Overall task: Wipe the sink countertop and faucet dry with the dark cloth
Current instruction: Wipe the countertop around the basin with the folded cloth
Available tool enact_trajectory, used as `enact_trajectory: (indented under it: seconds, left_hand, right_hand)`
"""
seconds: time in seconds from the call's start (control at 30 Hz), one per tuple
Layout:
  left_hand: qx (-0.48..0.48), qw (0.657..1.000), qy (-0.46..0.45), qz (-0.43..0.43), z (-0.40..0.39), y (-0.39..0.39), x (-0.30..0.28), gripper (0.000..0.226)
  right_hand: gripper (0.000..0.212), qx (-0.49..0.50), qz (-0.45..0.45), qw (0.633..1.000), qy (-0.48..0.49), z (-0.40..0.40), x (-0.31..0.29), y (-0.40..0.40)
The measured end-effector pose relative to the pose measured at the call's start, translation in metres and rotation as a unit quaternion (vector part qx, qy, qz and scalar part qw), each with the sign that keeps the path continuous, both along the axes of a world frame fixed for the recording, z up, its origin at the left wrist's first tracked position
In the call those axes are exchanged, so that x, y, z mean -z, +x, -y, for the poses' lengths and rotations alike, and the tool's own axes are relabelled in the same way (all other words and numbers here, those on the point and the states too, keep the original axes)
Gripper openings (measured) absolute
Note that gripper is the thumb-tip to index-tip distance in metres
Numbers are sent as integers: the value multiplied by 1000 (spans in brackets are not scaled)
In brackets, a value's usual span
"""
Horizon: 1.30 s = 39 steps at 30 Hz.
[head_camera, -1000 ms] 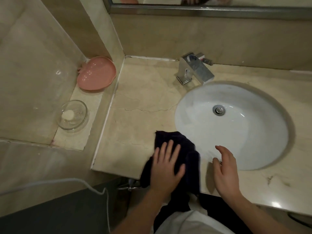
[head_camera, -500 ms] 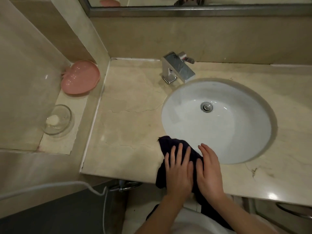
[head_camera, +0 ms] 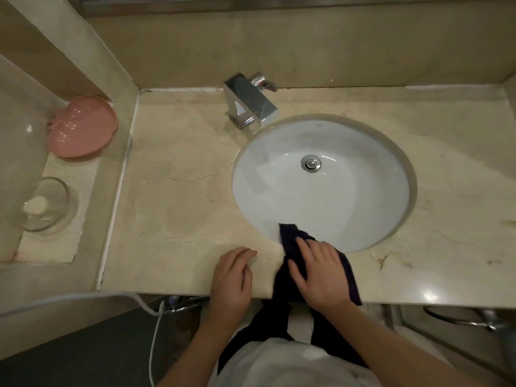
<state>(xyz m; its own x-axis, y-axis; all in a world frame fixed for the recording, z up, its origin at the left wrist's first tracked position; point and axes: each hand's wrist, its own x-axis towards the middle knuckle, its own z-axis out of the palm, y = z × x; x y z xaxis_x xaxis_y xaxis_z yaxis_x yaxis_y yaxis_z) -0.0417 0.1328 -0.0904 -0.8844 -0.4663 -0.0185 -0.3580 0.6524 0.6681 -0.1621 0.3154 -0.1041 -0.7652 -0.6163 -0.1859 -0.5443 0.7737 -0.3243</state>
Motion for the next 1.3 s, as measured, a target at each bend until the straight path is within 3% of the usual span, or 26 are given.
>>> enact_trajectory:
  seconds: [0.13, 0.23, 0.37, 0.5, 0.73, 0.83, 1.0, 1.17, 1.3]
  left_hand:
    - [69, 997, -5, 29, -22, -17, 0, 37]
    - [88, 995, -23, 42, -40, -30, -4, 39]
    - [92, 993, -20, 66, -54, -37, -2, 45]
    - [98, 992, -32, 66, -57, -36, 1, 44]
    - [72, 996, -13, 49, -82, -54, -3, 42]
    - [98, 994, -9, 50, -94, -65, -5, 42]
    - [116, 991, 5, 61, -121, -84, -3, 44]
    - [163, 986, 10, 42, -153, -112, -1, 40]
    - [175, 984, 13, 37, -165, -132, 0, 40]
  right_hand:
    - [48, 5, -26, 1000, 10, -49, -2, -21]
    - [53, 50, -36, 998, 10, -24, 1, -1]
    - [55, -14, -10, 1000, -22, 3, 7, 21]
    - [55, -81, -14, 996, -29, -47, 6, -7]
    - [56, -66, -51, 996, -7, -153, -1, -69]
    - [56, -15, -53, 999, -2, -164, -1, -82]
    - [59, 217, -45, 975, 20, -131, 4, -57]
    - [63, 64, -38, 997, -4, -152, 4, -66]
    - [63, 141, -55, 988, 3, -203, 5, -125]
